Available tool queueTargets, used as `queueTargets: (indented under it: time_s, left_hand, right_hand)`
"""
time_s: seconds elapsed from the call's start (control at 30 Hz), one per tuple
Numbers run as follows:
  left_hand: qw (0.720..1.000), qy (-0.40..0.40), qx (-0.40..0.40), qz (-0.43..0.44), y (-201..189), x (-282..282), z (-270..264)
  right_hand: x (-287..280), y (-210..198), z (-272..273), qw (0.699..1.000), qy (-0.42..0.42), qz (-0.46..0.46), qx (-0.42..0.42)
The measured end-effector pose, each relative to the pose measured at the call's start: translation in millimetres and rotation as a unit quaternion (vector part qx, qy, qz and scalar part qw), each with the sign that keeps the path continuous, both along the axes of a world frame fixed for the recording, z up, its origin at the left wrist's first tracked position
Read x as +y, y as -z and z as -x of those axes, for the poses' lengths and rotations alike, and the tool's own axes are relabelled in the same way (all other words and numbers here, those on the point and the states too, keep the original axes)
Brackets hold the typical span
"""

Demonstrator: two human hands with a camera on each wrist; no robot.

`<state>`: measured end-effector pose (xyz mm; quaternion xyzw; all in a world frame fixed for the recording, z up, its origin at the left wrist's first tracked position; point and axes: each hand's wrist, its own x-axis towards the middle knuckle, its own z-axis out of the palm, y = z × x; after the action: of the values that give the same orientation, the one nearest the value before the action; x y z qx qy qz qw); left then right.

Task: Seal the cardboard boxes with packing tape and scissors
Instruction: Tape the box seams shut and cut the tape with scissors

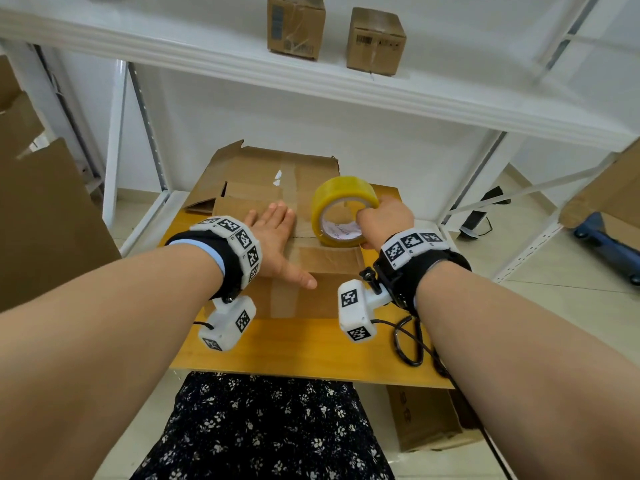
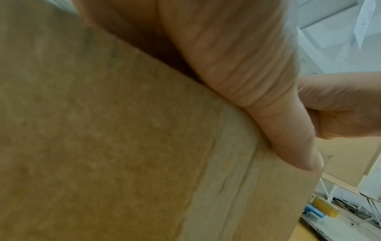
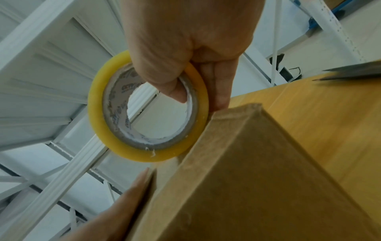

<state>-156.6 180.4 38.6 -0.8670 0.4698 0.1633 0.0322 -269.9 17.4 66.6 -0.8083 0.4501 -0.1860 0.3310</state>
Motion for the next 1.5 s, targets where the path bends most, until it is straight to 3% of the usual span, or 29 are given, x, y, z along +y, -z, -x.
queueTargets:
  time_s: [0.23,0.77,1.03,1.13,1.27,1.5]
  left_hand:
    - [1.0,0.005,-0.004,-0.025,-2.2,-1.0,1.1]
    - [0.999,-0.007,-0.013,-0.034,-1.0,-4.5,4.8]
    - [0.999,-0.003,-0.027,-0.034,6.7,-33.5,25.9]
    - [0.999,-0.012,-0.028,-0.031,9.7,-41.6,31.6]
    - [0.999,-0.009,-0.028,-0.037,11.4,-39.7,27.9]
    - [0.999,-0.004,-0.026,-0.041,8.9,-36.5,26.9]
  right_hand:
    - [6.5,18.2,7.4,0.991,-0.016,-0.11,-0.076]
    - [-0.5,23.8,7.5,0.998,0.034,0.006,-0.06]
    - [-2.5,19.5,6.1,1.0,0.015,0.013,-0.023]
    - [-3.0,22.2,10.2,0.999,-0.002,-0.012,-0.037]
    - [2.6,33.6,10.9,0.989,-0.033,-0.113,-0.088]
    - [4.8,29.5,5.8,0.986,-0.039,-0.143,-0.076]
